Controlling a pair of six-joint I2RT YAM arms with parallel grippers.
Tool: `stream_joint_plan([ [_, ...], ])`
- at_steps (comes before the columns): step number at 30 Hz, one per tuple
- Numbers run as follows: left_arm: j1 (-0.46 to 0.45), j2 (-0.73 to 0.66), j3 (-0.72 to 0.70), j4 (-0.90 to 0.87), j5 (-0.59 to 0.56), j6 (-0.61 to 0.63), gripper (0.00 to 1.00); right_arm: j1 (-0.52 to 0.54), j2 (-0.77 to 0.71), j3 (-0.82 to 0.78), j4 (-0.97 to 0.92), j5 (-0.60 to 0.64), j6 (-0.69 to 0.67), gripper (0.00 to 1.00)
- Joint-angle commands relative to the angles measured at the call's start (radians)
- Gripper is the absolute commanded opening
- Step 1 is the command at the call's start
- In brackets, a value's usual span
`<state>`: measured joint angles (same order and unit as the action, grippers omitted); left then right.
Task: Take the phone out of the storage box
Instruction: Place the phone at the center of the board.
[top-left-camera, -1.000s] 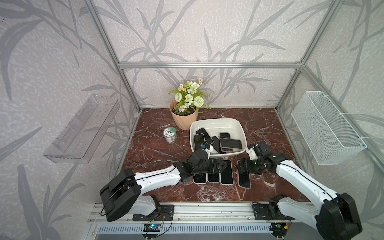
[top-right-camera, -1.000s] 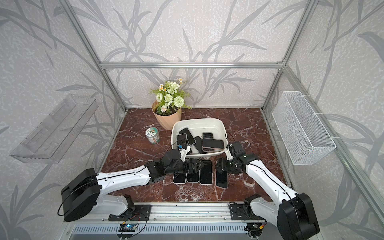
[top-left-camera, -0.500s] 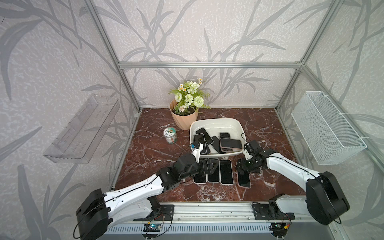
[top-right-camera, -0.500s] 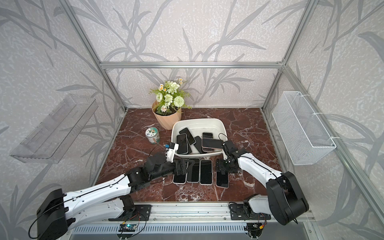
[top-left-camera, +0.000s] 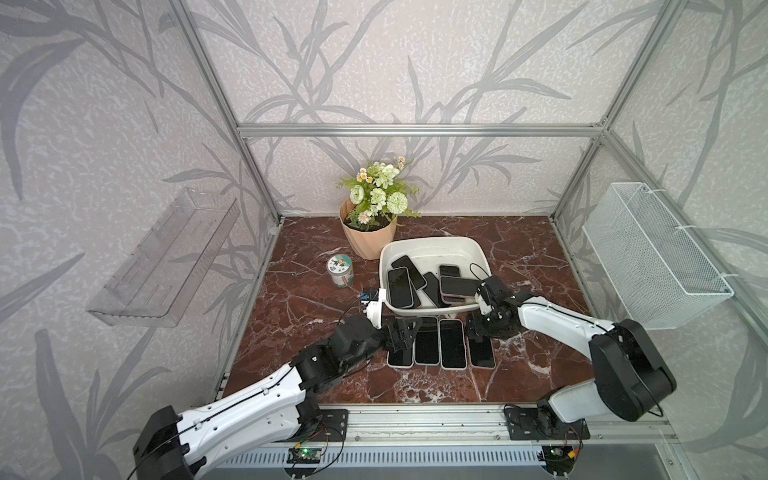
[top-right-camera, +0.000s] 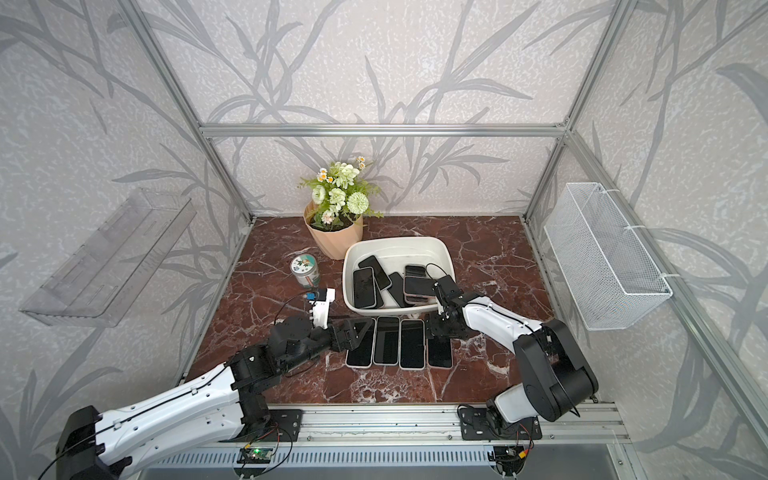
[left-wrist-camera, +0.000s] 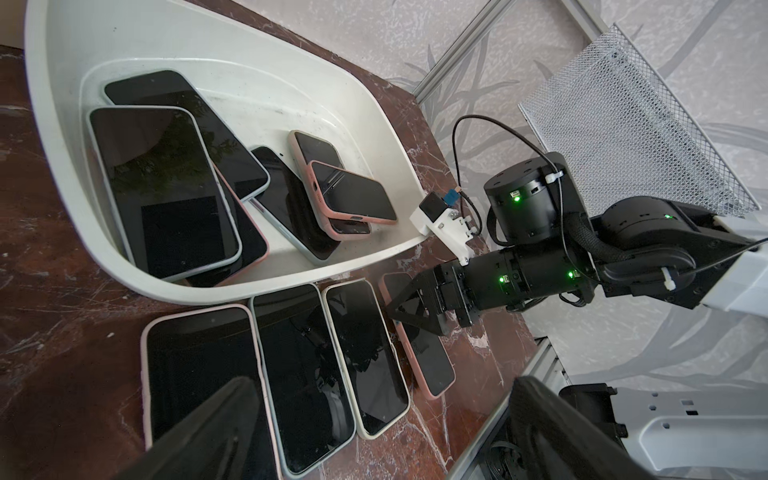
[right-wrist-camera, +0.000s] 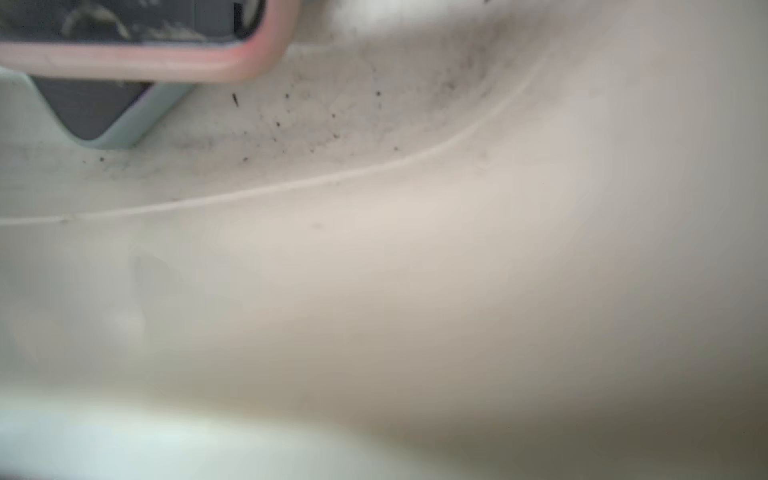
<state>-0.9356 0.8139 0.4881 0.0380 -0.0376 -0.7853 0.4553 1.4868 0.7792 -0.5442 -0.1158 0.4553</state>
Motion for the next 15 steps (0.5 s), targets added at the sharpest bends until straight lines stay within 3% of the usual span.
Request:
stream_joint_plan([
  [1, 0.004, 0.001, -0.003, -0.013, -0.021, 0.017, 1.00, 0.011, 0.022, 0.031, -0.035, 0.037, -0.018, 0.76],
  [10, 0.006, 0.039, 0.013, -0.010, -0.012, 0.026, 1.00, 0.031, 0.020, 0.026, -0.070, 0.086, -0.032, 0.77],
  [15, 0.007, 0.069, 0.023, 0.005, -0.002, 0.021, 1.00, 0.036, 0.038, 0.016, -0.051, 0.052, -0.030, 0.81],
])
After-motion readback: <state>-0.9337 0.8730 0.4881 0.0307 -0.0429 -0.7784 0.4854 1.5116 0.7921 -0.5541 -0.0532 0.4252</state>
